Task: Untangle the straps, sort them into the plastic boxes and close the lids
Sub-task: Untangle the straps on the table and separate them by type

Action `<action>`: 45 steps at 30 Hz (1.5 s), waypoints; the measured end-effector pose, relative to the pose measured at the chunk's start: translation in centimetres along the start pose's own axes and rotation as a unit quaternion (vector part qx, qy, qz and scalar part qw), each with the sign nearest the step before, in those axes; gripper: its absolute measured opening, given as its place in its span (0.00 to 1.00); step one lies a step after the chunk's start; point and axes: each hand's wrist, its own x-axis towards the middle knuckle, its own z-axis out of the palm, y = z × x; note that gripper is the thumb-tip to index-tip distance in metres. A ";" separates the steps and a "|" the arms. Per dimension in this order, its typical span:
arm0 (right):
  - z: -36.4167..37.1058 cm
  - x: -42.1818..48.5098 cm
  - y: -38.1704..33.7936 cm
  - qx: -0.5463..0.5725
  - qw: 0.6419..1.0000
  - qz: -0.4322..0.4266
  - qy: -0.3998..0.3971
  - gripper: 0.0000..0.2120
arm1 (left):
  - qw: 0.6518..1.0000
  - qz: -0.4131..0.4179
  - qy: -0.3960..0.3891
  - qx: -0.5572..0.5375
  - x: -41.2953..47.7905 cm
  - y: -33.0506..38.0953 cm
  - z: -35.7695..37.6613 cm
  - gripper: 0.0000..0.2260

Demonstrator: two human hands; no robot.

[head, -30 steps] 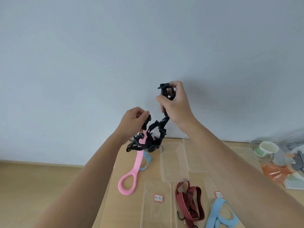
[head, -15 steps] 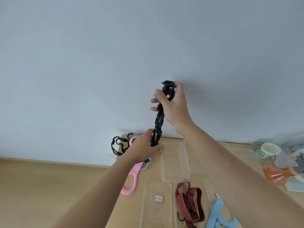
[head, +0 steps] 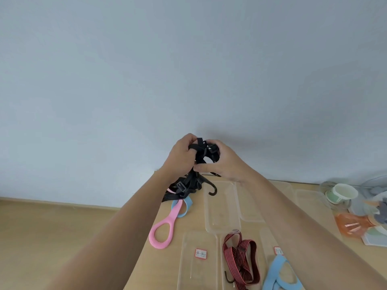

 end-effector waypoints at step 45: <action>3.3 -1.6 0.4 0.215 0.973 0.051 0.072 0.03 | 0.901 -0.012 -0.152 -0.407 -3.2 3.7 -6.4 0.03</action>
